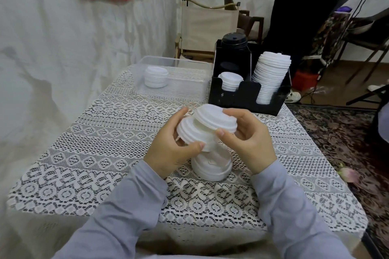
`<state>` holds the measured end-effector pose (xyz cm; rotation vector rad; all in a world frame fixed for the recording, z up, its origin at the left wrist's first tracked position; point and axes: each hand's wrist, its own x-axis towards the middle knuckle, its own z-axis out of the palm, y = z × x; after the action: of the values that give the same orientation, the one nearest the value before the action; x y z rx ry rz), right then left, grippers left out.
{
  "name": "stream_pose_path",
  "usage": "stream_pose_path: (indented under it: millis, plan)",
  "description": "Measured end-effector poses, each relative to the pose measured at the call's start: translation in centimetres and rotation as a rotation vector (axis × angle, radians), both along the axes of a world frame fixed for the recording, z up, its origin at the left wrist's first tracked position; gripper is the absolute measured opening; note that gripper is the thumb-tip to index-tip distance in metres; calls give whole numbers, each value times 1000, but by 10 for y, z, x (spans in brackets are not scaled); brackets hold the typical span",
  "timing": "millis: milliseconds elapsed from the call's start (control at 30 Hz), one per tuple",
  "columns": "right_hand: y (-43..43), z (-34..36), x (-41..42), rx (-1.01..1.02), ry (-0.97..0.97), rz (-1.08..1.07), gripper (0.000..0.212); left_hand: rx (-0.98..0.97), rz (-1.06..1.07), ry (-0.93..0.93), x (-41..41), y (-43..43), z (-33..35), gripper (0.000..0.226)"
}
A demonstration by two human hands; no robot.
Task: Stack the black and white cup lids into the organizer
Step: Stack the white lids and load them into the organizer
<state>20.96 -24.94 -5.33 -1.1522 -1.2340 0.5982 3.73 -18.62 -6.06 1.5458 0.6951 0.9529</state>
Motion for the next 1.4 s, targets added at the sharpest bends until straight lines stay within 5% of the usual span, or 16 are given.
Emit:
stream_pose_path:
  millis: [200,567,800,1400]
  plan:
    - [-16,-7,13,-37,-79,38,66,71,396,327,-14,6,3,71]
    - [-29,-22,9,-322,-373,44,51,285,458,844,-11,6,-5,84]
    - [-30,-22,6,-361,-491,33,51,680,77,350,-11,-14,-4,33]
    - [-35,-24,4,-425,-509,1,48,776,-53,506,-11,-11,-7,33]
